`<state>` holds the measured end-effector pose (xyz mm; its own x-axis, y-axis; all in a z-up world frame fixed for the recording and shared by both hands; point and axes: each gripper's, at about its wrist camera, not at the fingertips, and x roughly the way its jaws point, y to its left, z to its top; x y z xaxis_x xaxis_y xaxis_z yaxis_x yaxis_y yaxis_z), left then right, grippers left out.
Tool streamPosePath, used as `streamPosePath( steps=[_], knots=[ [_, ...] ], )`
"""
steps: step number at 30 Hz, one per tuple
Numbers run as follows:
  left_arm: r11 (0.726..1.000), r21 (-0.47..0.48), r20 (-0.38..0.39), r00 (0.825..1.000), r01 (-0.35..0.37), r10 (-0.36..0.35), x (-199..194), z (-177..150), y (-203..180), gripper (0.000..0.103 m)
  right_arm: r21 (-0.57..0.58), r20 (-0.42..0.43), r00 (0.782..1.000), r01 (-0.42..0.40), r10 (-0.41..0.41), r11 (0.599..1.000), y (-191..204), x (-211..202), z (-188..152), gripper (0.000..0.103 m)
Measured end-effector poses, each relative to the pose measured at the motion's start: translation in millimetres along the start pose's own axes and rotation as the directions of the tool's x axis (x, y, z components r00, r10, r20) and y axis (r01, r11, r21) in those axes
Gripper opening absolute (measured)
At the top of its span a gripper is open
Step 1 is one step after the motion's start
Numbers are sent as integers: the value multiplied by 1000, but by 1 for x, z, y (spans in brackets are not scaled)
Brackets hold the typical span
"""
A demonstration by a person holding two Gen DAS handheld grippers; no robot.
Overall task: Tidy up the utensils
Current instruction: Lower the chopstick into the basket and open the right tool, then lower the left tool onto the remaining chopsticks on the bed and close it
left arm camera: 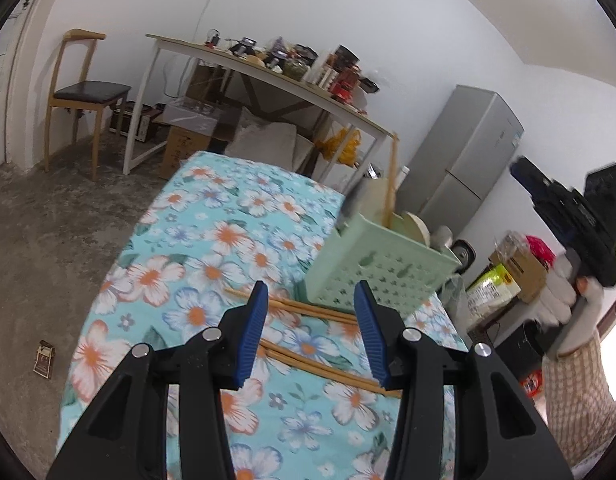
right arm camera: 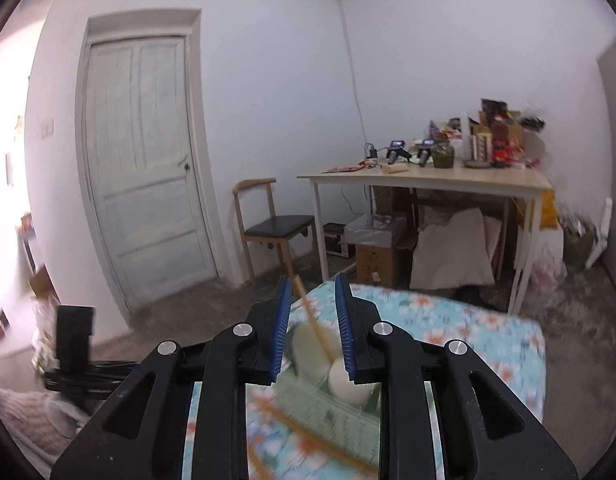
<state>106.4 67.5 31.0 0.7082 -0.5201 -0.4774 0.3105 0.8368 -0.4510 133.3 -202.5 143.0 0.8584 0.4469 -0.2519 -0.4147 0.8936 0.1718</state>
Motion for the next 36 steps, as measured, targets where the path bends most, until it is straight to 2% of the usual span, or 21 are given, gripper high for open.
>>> streamPosePath(
  steps=[3, 8, 11, 13, 15, 16, 19, 21, 22, 27, 30, 36],
  knots=[
    [1000, 17, -38, 999, 14, -13, 7, -6, -10, 43, 63, -34, 999, 7, -5, 998, 0, -17, -25, 23],
    [999, 11, -114, 993, 39, -37, 24, -23, -21, 43, 169, -152, 986, 93, -67, 981, -6, -26, -82, 23],
    [996, -56, -187, 979, 75, -84, 40, -36, -21, 43, 249, -216, 972, 145, -91, 958, -14, -27, -115, 24],
    [985, -143, -247, 960, 101, -134, 54, -46, -16, 43, 306, -231, 970, 150, -79, 940, -19, -29, -127, 24],
    [965, -239, -289, 941, 110, -178, 67, -57, -10, 43, 351, -242, 967, 162, -78, 922, -24, -28, -137, 24],
    [946, -306, -308, 929, 109, -206, 75, -63, -5, 42, 363, -246, 966, 163, -74, 918, -26, -26, -139, 24],
    [887, -452, -324, 910, 92, -259, 88, -75, 12, 42, 362, -258, 964, 160, -66, 918, -27, -24, -142, 24],
    [852, -518, -319, 905, 82, -281, 93, -80, 21, 42, 355, -260, 963, 156, -63, 922, -26, -22, -142, 24],
    [822, -564, -303, 904, 84, -301, 96, -82, 27, 42, 358, -259, 964, 151, -57, 922, -27, -23, -144, 24],
    [731, -675, -235, 910, 100, -341, 108, -87, 42, 41, 380, -260, 965, 128, -28, 916, -28, -25, -155, 24],
    [706, -701, -211, 916, 102, -342, 116, -86, 46, 37, 396, -262, 965, 120, -13, 910, -29, -23, -158, 24],
    [692, -719, -213, 925, 69, -314, 130, -83, 49, 19, 411, -266, 964, 116, -3, 904, -33, -22, -162, 24]
  ],
)
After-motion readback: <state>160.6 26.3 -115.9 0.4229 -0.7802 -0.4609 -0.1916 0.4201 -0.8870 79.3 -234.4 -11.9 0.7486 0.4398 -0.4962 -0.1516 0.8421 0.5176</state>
